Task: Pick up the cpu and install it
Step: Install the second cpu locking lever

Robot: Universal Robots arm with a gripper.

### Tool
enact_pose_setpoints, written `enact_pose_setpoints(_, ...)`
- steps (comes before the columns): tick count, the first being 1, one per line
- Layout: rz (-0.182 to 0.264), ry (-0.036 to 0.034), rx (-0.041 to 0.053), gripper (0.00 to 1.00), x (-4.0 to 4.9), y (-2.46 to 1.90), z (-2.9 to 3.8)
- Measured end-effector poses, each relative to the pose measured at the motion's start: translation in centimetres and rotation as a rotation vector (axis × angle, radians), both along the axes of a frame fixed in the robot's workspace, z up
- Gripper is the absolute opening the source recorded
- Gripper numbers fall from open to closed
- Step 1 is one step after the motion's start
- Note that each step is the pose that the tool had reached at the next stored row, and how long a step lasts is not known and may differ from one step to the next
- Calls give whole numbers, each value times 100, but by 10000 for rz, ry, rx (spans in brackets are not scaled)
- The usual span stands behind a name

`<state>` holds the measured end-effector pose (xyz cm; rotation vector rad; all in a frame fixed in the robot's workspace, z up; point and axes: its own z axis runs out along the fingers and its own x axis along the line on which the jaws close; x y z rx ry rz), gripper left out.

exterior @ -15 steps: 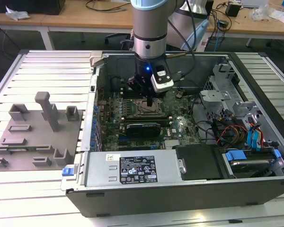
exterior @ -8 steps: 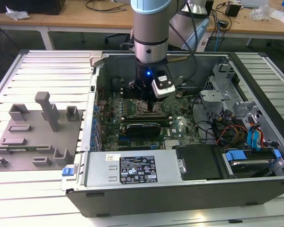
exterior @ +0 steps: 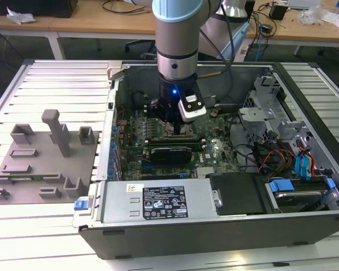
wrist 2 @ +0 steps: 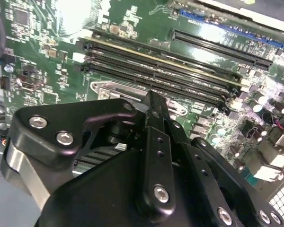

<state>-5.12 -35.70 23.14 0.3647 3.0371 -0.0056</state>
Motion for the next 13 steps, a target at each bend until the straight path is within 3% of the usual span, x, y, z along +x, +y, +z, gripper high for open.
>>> enact_pose_setpoints(4,151,2,36,11,-17,-38,-48)
enact_pose_setpoints(8,999,5,30,11,-22,-41,-79)
enact_pose_setpoints(13,1082,3,33,11,-39,-42,-82)
